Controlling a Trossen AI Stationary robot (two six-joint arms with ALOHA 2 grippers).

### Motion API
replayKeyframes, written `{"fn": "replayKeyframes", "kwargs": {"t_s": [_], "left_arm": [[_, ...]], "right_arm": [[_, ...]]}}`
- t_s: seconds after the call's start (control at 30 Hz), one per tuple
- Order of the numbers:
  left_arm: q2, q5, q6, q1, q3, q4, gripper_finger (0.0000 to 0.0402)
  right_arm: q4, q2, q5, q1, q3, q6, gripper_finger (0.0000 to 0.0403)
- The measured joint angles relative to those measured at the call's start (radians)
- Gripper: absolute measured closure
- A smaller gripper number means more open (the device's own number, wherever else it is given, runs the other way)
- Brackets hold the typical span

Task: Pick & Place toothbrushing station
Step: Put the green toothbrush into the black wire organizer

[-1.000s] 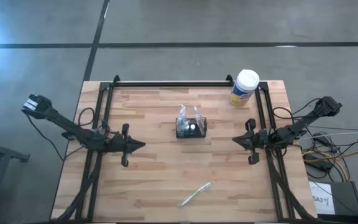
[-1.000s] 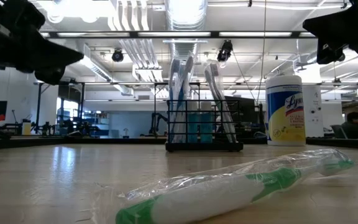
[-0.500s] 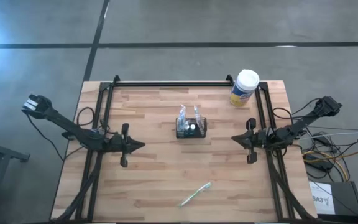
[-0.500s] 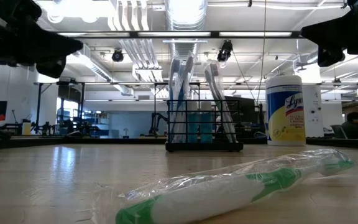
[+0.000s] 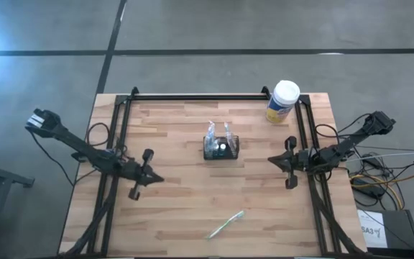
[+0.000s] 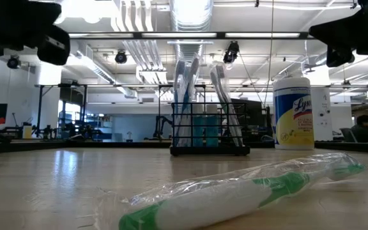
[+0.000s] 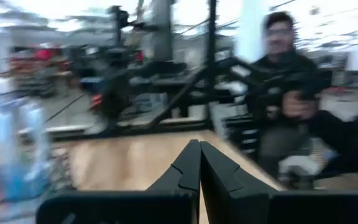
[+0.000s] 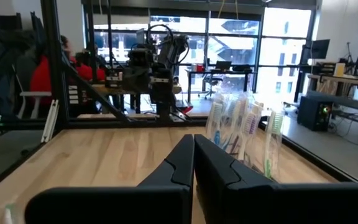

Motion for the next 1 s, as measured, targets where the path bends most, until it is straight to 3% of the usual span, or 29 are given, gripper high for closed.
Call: {"fn": "replayKeyframes", "kwargs": {"t_s": [0.07, 0.27, 0.63, 1.0], "left_arm": [[0.005, 0.018, 0.0, -0.001, 0.0, 0.005, 0.0396], [0.043, -0.094, -0.04, 0.0, 0.0, -0.035, 0.0393], [0.144, -0.163, -0.113, 0.0, -0.001, 0.006, 0.0394], [0.251, -0.156, -0.13, 0.0, 0.026, 0.024, 0.039]], "right_arm": [[0.0, 0.0, 0.0, 0.0, 0.0, -0.001, 0.0394], [-0.001, 0.0, 0.0, 0.0, 0.0, -0.01, 0.0394], [-0.002, 0.0, 0.0, 0.0, 0.0, 0.008, 0.0394], [-0.005, 0.0, 0.0, 0.0, 0.0, 0.016, 0.0394]]}}
